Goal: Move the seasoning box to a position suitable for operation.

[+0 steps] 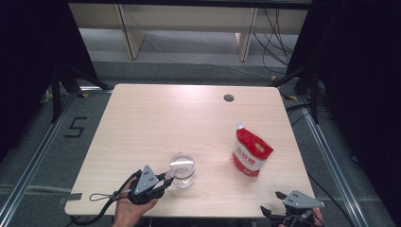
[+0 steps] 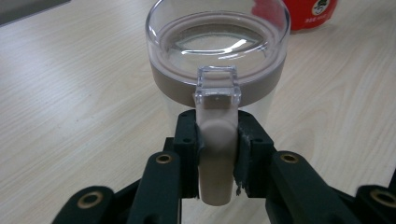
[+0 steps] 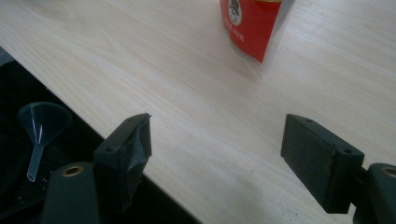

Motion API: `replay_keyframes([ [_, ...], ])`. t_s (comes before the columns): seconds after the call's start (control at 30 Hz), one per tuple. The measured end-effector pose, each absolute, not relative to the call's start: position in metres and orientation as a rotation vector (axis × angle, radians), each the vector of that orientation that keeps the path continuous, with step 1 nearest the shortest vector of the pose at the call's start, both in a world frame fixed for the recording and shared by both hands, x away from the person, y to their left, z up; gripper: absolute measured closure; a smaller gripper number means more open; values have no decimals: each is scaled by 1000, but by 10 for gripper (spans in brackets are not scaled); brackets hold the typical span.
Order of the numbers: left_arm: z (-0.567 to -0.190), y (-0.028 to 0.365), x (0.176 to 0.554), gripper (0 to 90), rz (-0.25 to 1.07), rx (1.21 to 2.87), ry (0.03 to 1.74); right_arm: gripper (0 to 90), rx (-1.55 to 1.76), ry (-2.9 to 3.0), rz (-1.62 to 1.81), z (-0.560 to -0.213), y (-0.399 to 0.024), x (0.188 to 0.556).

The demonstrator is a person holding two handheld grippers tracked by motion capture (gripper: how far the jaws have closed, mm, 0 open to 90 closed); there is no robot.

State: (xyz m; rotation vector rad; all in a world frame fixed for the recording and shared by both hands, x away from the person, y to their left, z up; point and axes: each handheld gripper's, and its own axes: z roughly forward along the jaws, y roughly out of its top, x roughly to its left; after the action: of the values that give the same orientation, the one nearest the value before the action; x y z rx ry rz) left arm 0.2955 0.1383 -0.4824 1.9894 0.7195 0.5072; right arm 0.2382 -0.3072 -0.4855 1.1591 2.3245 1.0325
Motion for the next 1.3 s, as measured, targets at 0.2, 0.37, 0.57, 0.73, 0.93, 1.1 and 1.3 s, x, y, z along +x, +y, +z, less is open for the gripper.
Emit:
replay_keyframes([
  [0.2, -483, 136, 295, 724, 471, 2003, 683, 253, 1145, 2326, 1027, -486, -307, 239],
  [0.37, -485, 133, 298, 725, 415, 1979, 648, 254, 1193, 2313, 1023, -485, -305, 236],
  [0.57, -486, 131, 301, 725, 400, 1986, 584, 255, 1194, 2320, 1023, -485, -304, 236],
  [0.73, -487, 129, 300, 725, 373, 1980, 575, 256, 1138, 2324, 1019, -485, -306, 239],
  [0.93, -487, 127, 301, 725, 341, 1976, 548, 256, 1128, 2328, 1020, -486, -305, 239],
  [1.1, -489, 126, 305, 725, 307, 1973, 504, 257, 1151, 2329, 1022, -485, -303, 238],
  [1.3, -490, 123, 307, 725, 286, 1968, 472, 258, 1097, 2328, 1030, -485, -304, 240],
])
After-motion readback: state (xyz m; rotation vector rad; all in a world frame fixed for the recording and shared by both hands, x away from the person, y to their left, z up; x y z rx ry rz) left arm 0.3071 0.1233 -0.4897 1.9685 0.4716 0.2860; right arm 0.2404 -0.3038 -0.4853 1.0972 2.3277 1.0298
